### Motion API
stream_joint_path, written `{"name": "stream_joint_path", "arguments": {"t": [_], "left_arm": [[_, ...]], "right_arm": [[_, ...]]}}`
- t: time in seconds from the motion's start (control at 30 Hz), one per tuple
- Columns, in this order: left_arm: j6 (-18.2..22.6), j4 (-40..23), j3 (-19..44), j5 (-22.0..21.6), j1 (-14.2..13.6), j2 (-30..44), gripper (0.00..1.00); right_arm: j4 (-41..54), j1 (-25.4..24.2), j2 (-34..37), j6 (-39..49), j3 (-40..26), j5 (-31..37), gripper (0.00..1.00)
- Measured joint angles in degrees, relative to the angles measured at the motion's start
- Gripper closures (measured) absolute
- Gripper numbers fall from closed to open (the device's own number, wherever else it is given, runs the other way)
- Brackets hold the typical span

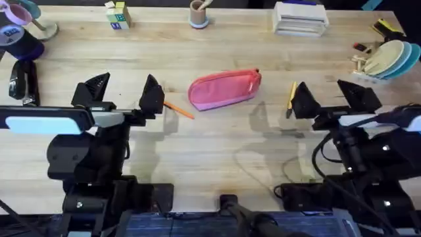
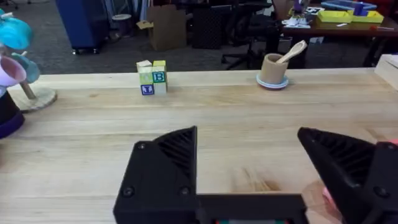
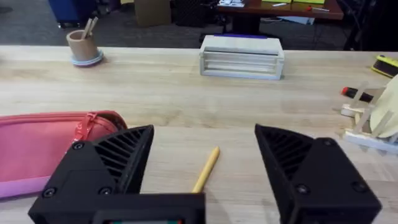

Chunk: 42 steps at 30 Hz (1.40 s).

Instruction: Unzip the bag, pick up the pens from the table one at a time and place them inside, then zip the bag closed.

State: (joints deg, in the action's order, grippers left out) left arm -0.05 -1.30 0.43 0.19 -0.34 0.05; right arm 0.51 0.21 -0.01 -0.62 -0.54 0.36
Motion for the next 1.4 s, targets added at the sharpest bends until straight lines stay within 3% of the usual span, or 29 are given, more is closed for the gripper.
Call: {"name": "stream_joint_path", "arguments": {"t": [0.17,0.3,0.57,0.9,1.4], "left_arm": [[-0.13,-13.42,4.91,0.0,0.0,0.0,0.008],[-0.18,-19.9,10.0,-0.02,0.0,0.02,0.009],[-0.2,-21.27,18.12,-0.02,0.0,4.64,0.008],[-0.15,-25.35,29.64,0.02,0.0,21.27,0.01],[1.8,-36.32,47.68,3.53,0.0,44.8,0.009]], "right_arm": [[5.41,0.0,1.15,-0.02,-5.77,0.0,0.004],[8.73,0.0,5.0,-0.02,-10.81,0.0,0.004],[12.25,0.0,17.16,-0.02,-20.05,0.0,0.004],[12.37,0.0,30.7,-0.02,-29.79,-0.04,0.004],[12.41,0.0,34.62,-0.02,-31.69,-0.07,0.004]]}}
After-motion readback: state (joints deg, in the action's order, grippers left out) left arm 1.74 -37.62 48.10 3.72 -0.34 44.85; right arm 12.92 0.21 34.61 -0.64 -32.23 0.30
